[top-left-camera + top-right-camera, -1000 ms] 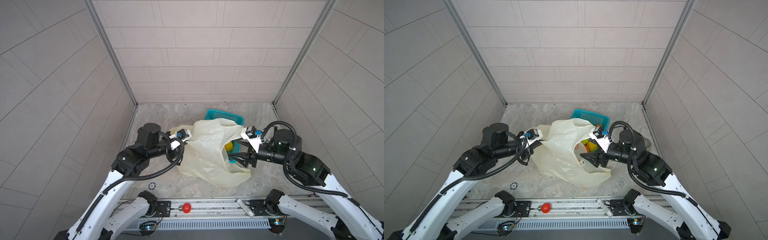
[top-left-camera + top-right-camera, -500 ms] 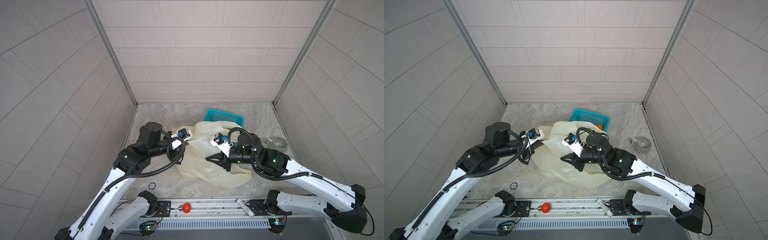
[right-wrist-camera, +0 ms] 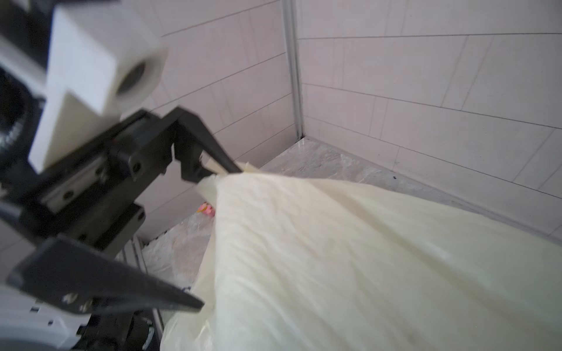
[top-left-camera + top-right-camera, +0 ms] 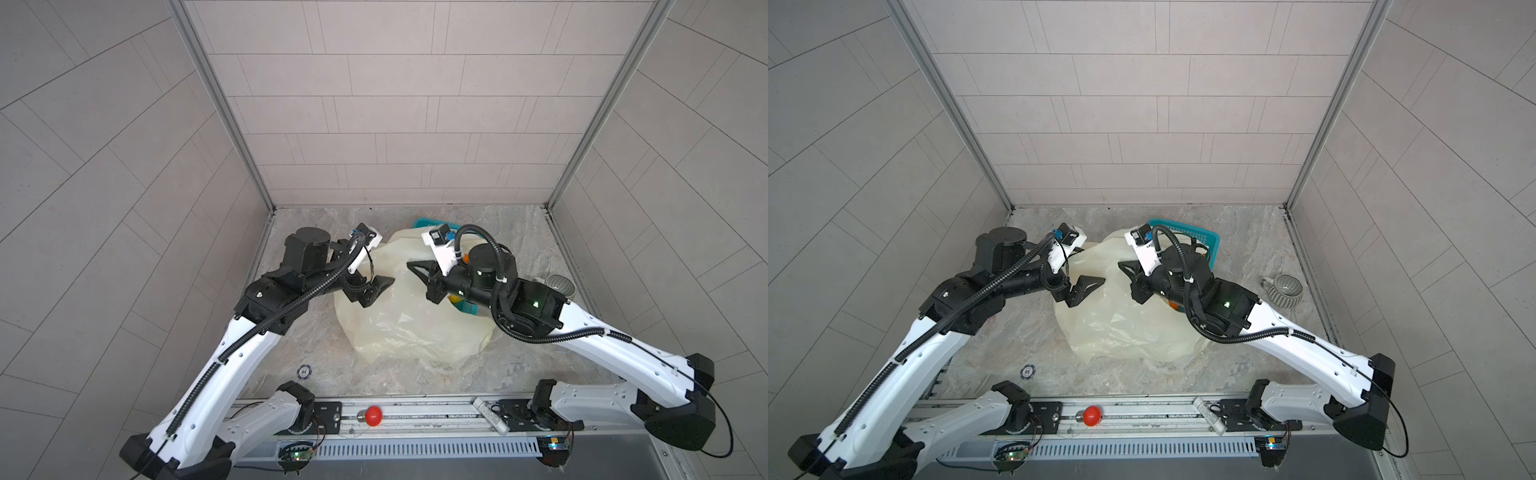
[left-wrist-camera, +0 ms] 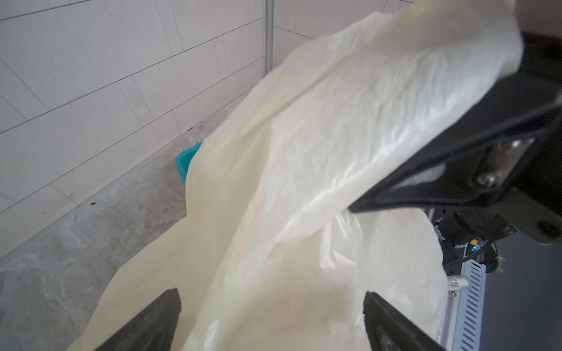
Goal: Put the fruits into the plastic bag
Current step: 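Lift the bag with both grippers, pulling it off the basket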
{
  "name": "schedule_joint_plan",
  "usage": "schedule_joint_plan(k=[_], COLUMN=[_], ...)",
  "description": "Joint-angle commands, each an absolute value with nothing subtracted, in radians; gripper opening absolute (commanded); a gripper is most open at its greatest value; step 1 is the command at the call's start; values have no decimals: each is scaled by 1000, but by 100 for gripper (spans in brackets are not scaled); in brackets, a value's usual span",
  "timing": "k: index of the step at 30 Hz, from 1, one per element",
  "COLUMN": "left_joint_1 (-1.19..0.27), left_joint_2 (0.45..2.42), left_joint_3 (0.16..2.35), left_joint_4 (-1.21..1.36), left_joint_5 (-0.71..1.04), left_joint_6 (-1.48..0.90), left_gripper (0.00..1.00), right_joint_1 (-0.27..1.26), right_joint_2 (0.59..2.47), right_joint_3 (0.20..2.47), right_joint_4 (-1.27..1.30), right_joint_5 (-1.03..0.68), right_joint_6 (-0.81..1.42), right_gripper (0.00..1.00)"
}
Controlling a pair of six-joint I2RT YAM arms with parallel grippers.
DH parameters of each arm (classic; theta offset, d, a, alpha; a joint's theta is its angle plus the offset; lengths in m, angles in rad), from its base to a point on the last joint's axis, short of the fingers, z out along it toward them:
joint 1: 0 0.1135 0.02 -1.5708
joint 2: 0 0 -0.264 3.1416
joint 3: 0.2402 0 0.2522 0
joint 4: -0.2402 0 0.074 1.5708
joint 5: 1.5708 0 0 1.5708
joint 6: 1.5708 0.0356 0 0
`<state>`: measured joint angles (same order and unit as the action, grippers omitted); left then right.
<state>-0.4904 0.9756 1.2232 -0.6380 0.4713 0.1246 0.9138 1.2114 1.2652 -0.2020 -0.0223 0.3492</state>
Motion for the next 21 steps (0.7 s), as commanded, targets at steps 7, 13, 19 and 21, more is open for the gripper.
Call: schedule_joint_plan(k=[7, 13, 19, 21], left_joint_1=[-532, -592, -592, -592], left_joint_2=[904, 899, 926, 917], left_joint_3=[1200, 1244, 1304, 1321], left_joint_4=[-579, -681, -731, -736], left_joint_5=[445, 337, 302, 259], left_joint_6=[-185, -177, -194, -196], left_gripper=[100, 100, 100, 100], right_joint_1=[905, 902, 838, 807], right_joint_2=[1371, 1441, 1451, 1454], right_joint_3=[1386, 1514, 1566, 1572], right_joint_4=[-58, -123, -200, -201], right_joint_5=[199, 223, 226, 188], right_joint_6=[776, 734, 774, 803], right_gripper=[0, 0, 0, 0])
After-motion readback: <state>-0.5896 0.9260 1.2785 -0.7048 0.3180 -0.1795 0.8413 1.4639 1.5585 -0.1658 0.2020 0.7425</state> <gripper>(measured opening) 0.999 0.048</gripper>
